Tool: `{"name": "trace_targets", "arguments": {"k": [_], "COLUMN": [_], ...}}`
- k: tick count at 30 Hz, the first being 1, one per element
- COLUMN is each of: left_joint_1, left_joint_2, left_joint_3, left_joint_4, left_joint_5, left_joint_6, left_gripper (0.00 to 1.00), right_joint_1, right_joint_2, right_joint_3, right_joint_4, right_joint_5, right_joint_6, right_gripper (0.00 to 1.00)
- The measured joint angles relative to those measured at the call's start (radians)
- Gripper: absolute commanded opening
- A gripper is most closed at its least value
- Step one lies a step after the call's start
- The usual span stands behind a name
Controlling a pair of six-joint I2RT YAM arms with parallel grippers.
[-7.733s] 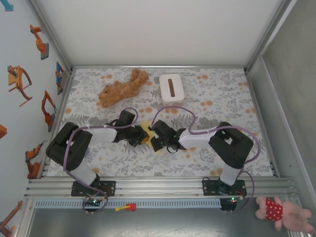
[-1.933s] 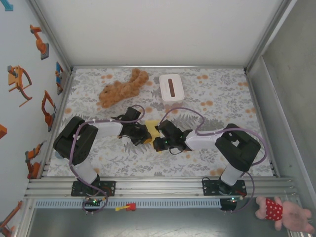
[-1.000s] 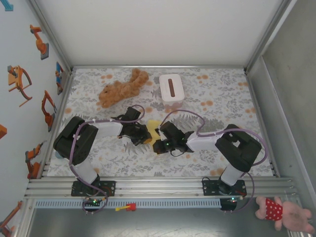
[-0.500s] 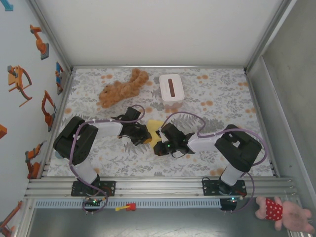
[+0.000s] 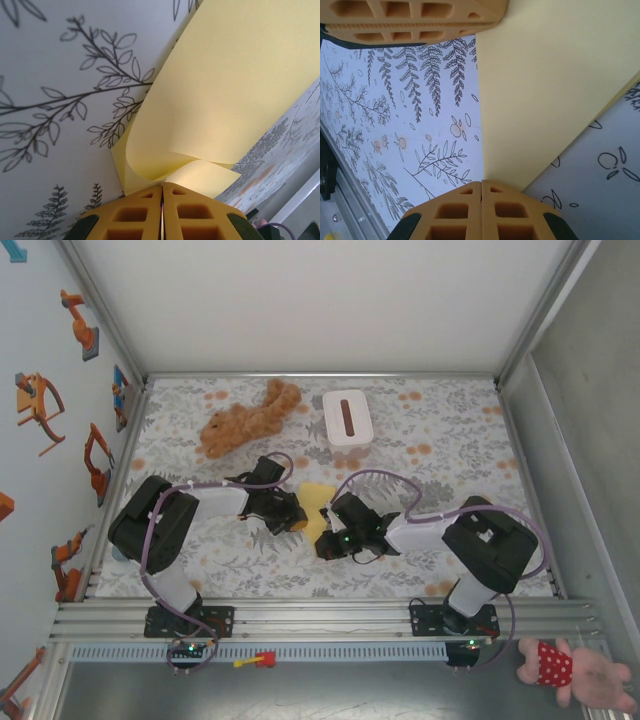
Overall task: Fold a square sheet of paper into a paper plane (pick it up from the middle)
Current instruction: Third fold the triangle at the center of the table.
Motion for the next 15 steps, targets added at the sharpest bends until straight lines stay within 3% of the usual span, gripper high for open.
{"name": "trace_targets", "arguments": {"k": [7, 15], "left_joint_1": [0.000, 0.000], "left_joint_2": [0.001, 0.003], "left_joint_3": [0.002, 0.002], "left_joint_4": [-0.001, 0.014], "left_joint_5": [0.002, 0.003], "left_joint_6": [0.000, -0.012], "left_gripper": [0.08, 0.08], "right_joint_1": [0.000, 0.000], "right_joint_2": [-0.014, -0.136], "right_joint_3": [0.000, 0.022], "right_joint_4": [-0.008, -0.049], "right_joint_5": [0.014, 0.152], "right_joint_6": [0.005, 0.021], "right_gripper": [0.00, 0.00]}}
